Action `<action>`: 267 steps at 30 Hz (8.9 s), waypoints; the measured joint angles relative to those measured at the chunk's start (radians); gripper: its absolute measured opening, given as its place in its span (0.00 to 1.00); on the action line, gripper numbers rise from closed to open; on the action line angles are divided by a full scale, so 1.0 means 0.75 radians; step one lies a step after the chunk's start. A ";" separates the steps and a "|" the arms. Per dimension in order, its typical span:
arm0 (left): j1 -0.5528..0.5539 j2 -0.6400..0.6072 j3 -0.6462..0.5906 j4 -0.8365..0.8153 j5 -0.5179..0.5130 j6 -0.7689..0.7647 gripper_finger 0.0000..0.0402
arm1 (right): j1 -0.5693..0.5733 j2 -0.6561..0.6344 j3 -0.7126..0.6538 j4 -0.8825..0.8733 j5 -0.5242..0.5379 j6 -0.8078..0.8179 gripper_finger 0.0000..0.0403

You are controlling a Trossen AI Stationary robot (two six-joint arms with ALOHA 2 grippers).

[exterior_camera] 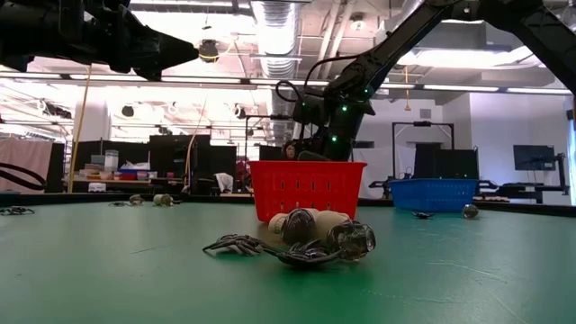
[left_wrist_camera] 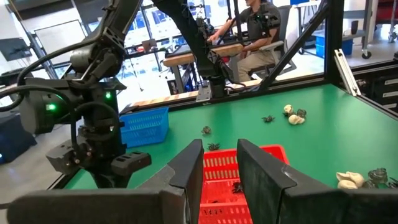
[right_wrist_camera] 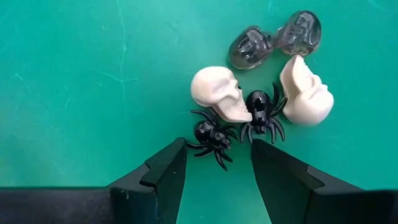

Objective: Sort Halloween decoration
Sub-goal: Put the black spider toy into the red bin, then put the white skull toy into the yellow bin

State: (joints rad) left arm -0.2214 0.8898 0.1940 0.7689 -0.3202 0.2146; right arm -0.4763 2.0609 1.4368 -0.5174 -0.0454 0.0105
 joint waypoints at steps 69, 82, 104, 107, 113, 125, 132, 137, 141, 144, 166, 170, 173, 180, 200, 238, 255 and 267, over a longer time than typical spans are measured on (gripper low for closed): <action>0.000 0.001 0.000 -0.024 -0.009 -0.028 0.22 | 0.740 -0.281 0.008 -0.224 0.047 0.092 0.38; 0.000 0.001 -0.001 -0.069 -0.011 -0.033 0.22 | 0.758 -0.512 -0.112 -0.578 0.055 0.197 0.47; -0.001 0.001 -0.001 -0.070 -0.011 -0.047 0.22 | 0.692 -0.975 -0.914 -0.360 0.057 0.934 0.56; -0.001 0.001 -0.001 -0.070 -0.011 -0.059 0.22 | 0.718 -0.985 -0.912 -0.352 -0.088 0.968 0.57; -0.001 0.001 -0.001 -0.071 -0.011 -0.067 0.22 | 0.923 -1.023 -0.912 -0.351 -0.245 1.193 0.57; -0.001 0.001 -0.001 -0.071 -0.011 -0.037 0.22 | 1.457 -1.039 -0.912 -0.239 -0.205 1.604 0.57; -0.001 0.001 -0.001 -0.071 -0.011 -0.044 0.22 | 1.609 -1.039 -0.912 -0.242 0.001 1.486 0.57; 0.000 0.001 -0.001 -0.071 -0.010 -0.044 0.22 | 1.651 -1.039 -0.912 -0.242 0.089 1.476 0.57; -0.001 0.001 -0.001 -0.072 -0.010 -0.044 0.22 | 1.667 -1.034 -0.933 -0.231 0.106 1.476 0.57; 0.000 0.001 -0.001 -0.073 -0.010 -0.039 0.22 | 1.672 -1.002 -0.960 -0.201 0.104 1.475 0.57; 0.000 0.001 -0.001 -0.084 -0.010 -0.044 0.22 | 1.674 -0.703 -0.853 -0.256 0.096 1.265 0.27; 0.000 0.001 0.000 -0.085 -0.011 -0.046 0.22 | 1.662 -0.780 -0.809 -0.335 0.091 1.265 0.19; -0.001 0.001 0.000 -0.093 -0.009 -0.046 0.22 | 1.647 -0.843 -0.784 -0.372 0.100 1.266 0.18; 0.000 0.001 0.000 -0.099 -0.008 -0.055 0.22 | 1.581 -0.964 -0.741 -0.389 0.249 1.225 0.17; 0.000 0.001 0.000 -0.160 -0.008 -0.165 0.22 | 1.158 -0.778 -0.737 0.680 0.289 0.194 0.09; 0.000 0.001 0.000 -0.189 -0.009 -0.175 0.22 | 1.281 -0.438 -0.743 0.316 0.480 0.519 0.56; 0.000 0.001 0.000 -0.189 -0.009 -0.176 0.22 | 1.297 -0.467 -0.746 0.207 0.487 0.545 0.33; 0.000 0.001 -0.001 -0.177 -0.009 -0.177 0.22 | 1.291 -0.660 -0.752 0.413 0.475 0.440 0.33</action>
State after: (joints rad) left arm -0.2214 0.8902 0.1936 0.6358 -0.3270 0.0818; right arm 0.4917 1.5657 0.8730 -0.2078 0.3111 0.3402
